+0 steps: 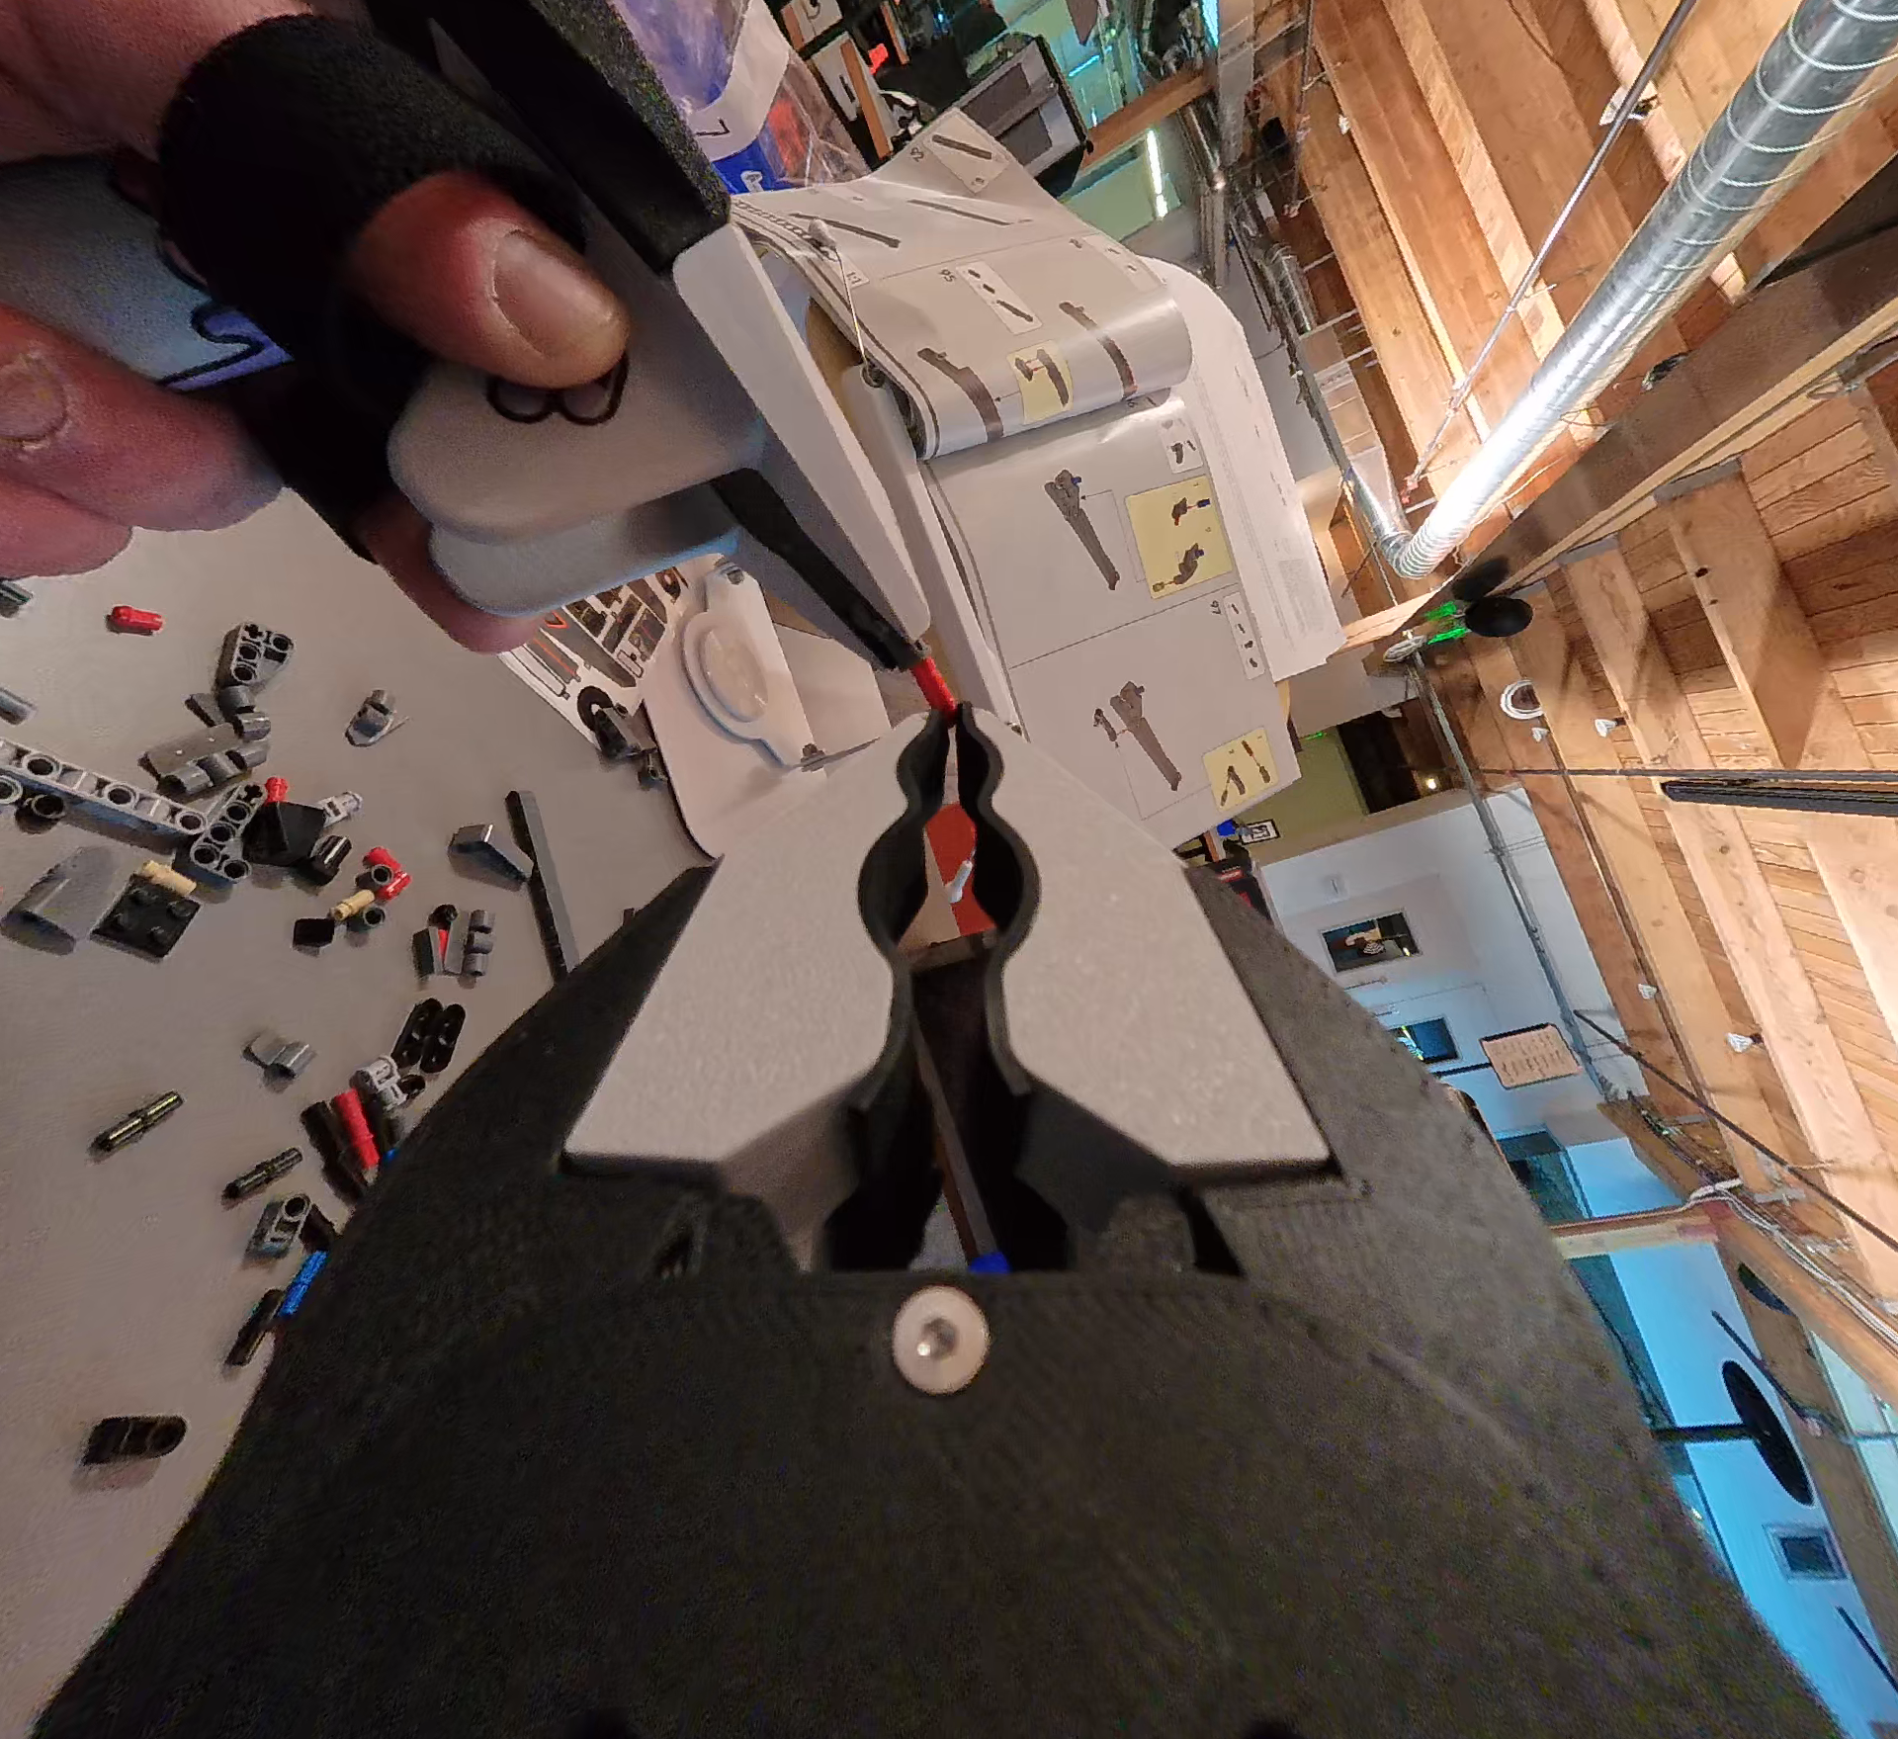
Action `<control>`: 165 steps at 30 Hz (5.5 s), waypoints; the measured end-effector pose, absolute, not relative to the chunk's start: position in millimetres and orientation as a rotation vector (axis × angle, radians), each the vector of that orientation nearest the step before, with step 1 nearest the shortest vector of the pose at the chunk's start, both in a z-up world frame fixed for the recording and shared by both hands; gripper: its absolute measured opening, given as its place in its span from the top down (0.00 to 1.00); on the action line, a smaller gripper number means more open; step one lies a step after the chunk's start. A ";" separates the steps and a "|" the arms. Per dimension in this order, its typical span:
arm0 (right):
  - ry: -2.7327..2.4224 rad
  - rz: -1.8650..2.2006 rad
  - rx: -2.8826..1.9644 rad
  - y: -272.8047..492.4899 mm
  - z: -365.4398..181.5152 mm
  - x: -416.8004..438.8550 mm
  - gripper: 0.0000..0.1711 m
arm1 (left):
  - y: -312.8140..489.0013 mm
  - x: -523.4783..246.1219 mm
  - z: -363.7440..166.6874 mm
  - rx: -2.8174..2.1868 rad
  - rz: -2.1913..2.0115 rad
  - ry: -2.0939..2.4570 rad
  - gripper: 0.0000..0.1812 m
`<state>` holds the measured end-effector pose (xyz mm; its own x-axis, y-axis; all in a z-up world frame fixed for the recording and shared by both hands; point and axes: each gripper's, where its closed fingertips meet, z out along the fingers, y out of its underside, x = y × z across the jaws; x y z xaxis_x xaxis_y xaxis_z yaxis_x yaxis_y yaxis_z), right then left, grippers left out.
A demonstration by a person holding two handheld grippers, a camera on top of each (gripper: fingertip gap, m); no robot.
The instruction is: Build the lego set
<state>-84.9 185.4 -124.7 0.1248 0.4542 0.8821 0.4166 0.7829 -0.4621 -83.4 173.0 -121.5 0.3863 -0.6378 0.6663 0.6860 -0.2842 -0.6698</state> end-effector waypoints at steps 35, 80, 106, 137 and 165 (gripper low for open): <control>-1.481 0.010 -0.733 185.8 -125.8 -78.2 1.00 | 176.1 -79.6 -122.0 -1.389 -1.250 -0.047 0.98; -1.809 0.573 -1.121 207.6 -179.3 -41.4 0.97 | 167.1 -79.3 -148.2 -1.630 -0.920 0.240 0.98; -1.554 0.944 -1.741 172.7 -279.0 135.9 0.96 | 142.2 -53.2 -189.7 -1.783 -0.946 0.376 0.98; -1.328 1.101 -1.570 141.3 -309.5 242.1 0.75 | 48.2 28.6 -223.5 -1.936 -0.766 0.313 0.98; -1.641 1.016 -1.446 128.0 -293.4 151.4 0.89 | 11.9 -5.9 -222.1 -1.900 -0.507 0.187 0.98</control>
